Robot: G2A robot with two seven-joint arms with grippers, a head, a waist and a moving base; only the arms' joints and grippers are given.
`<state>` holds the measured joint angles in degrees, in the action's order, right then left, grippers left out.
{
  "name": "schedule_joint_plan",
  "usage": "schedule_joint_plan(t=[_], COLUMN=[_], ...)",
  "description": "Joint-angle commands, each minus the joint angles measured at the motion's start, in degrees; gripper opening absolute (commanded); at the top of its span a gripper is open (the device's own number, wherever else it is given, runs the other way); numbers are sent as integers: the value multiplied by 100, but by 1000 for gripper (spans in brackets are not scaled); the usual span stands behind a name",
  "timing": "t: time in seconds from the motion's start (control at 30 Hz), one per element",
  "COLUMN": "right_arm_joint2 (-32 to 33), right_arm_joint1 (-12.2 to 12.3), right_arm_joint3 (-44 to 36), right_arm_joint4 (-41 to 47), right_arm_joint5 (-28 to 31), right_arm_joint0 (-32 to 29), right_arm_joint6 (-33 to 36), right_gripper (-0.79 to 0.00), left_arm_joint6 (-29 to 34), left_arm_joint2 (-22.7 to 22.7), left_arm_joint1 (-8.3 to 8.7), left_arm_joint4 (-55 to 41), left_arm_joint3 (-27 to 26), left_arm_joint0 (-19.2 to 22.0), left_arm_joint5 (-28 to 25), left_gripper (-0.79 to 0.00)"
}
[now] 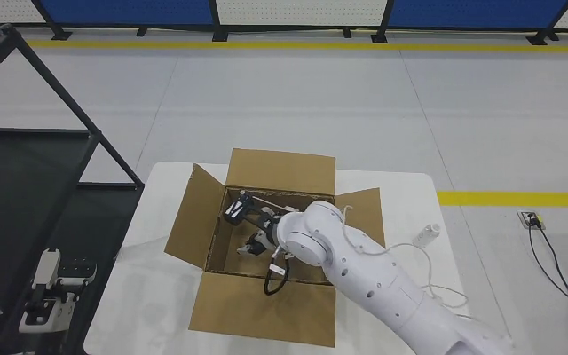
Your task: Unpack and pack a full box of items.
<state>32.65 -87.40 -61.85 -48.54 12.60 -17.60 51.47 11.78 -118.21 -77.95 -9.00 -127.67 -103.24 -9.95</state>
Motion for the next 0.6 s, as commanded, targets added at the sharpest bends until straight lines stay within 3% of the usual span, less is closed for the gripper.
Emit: schedule_joint_plan(t=[0.0, 0.13, 0.4, 0.5, 0.57], right_arm_joint2=[-178, -431, -664, -707, -738], right_arm_joint1=[-171, -486, -992, -1144, -1244], right_arm_joint3=[575, 1479, 2775, 3145, 3343], right_arm_joint4=[108, 251, 513, 546, 562], right_arm_joint5=[118, 276, 550, 556, 550], right_arm_joint0=[237, 539, 844, 900, 915], right_arm_joint6=[-14, -169, -423, -534, -579], right_gripper=[0, 0, -114, -286, -308], left_arm_joint6=[0, 0, 0, 0, 0], left_arm_joint2=[0, 0, 0, 0, 0], left_arm_joint1=[0, 0, 0, 0, 0], left_arm_joint4=[0, 0, 0, 0, 0], left_arm_joint3=[0, 0, 0, 0, 0], left_arm_joint0=[0, 0, 0, 0, 0], left_arm_joint5=[0, 0, 0, 0, 0], left_gripper=[0, 0, 0, 0, 0])
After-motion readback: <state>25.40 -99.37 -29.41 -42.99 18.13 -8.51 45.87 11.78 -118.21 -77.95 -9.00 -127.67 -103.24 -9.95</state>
